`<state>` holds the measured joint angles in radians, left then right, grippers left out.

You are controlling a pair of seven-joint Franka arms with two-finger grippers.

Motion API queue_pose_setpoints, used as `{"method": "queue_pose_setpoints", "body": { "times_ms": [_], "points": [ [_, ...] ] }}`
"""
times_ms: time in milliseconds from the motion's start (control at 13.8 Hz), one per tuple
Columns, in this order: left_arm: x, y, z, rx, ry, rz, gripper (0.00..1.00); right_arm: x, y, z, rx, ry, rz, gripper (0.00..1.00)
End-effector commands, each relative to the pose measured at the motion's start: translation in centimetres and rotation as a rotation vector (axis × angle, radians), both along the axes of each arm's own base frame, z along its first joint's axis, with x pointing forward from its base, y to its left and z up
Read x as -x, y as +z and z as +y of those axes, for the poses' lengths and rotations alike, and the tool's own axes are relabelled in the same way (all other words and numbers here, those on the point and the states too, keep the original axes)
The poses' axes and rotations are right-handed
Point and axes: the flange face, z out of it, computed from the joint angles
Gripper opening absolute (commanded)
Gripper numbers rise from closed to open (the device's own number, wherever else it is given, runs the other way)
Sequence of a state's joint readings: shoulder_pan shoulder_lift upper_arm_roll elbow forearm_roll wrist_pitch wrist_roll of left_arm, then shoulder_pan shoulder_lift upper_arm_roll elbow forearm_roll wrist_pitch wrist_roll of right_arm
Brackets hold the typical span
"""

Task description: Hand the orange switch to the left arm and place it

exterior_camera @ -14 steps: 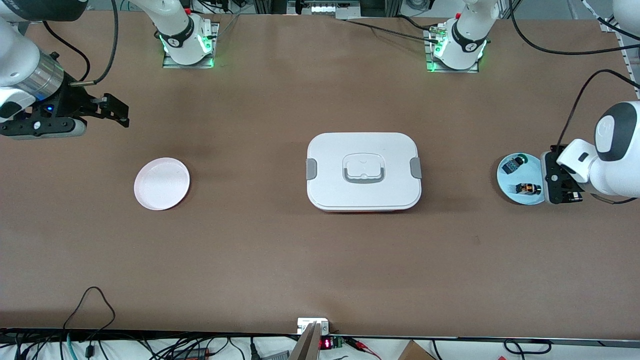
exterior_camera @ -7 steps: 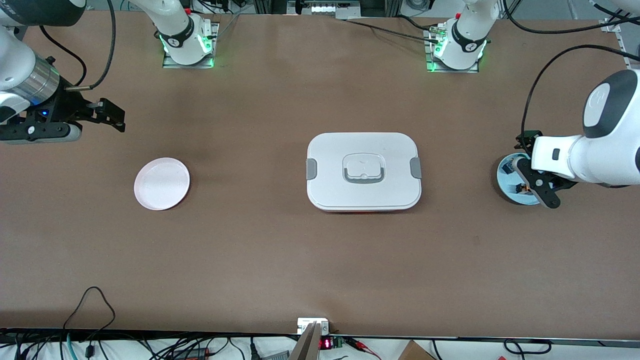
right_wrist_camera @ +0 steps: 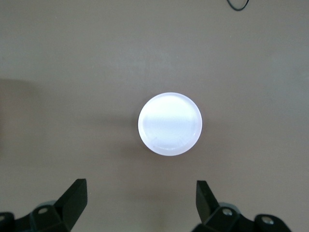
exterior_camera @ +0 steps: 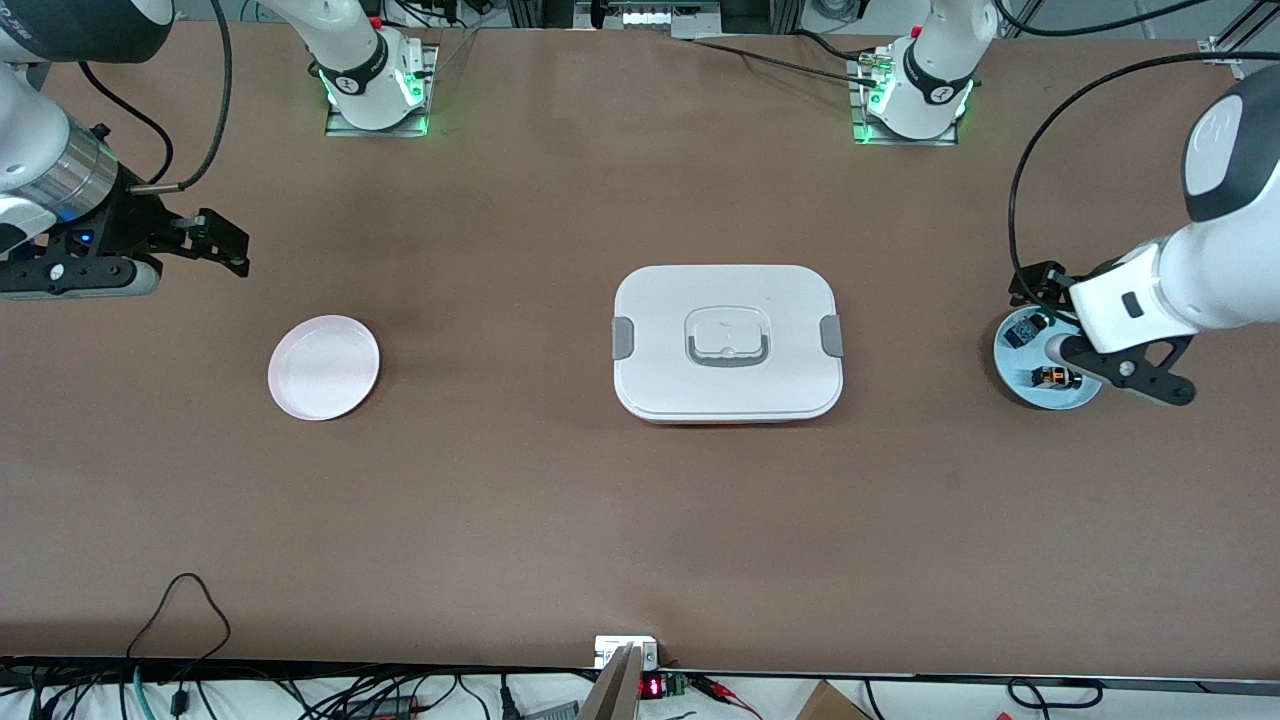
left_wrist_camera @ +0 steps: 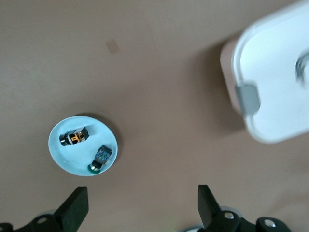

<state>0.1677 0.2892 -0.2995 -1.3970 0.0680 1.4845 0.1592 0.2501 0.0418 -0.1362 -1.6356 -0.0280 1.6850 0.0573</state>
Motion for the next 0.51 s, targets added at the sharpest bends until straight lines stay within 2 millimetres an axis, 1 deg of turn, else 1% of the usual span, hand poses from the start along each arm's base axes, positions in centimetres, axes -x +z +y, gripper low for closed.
{"method": "queue_pose_setpoints", "body": {
  "times_ms": [0, 73, 145, 291, 364, 436],
  "points": [
    [4.3, 1.9, 0.5, 0.001, 0.252, -0.139, 1.0, -0.5, 0.7, -0.1, -0.001, -0.017, -0.034, 1.0],
    [5.0, 1.8, 0.7, -0.007, 0.355, -0.17, 1.0, -0.5, 0.6, -0.1, -0.007, -0.018, -0.034, 1.0],
    [5.7, 2.0, 0.7, -0.01, 0.394, -0.193, 1.0, -0.7, 0.2, -0.1, -0.005, -0.019, -0.026, 1.0],
    [6.9, 2.2, 1.1, -0.008, 0.396, -0.208, 1.0, -0.7, 0.2, -0.1, -0.008, -0.021, -0.026, 1.0],
    [7.5, 2.4, 0.9, -0.013, 0.387, -0.212, 1.0, -0.7, 0.2, 0.0, -0.014, -0.022, -0.025, 1.0],
    [7.7, 2.1, 0.3, -0.014, 0.376, -0.206, 1.0, -0.7, 0.2, 0.0, -0.019, -0.022, -0.025, 1.0]
  ]
}}
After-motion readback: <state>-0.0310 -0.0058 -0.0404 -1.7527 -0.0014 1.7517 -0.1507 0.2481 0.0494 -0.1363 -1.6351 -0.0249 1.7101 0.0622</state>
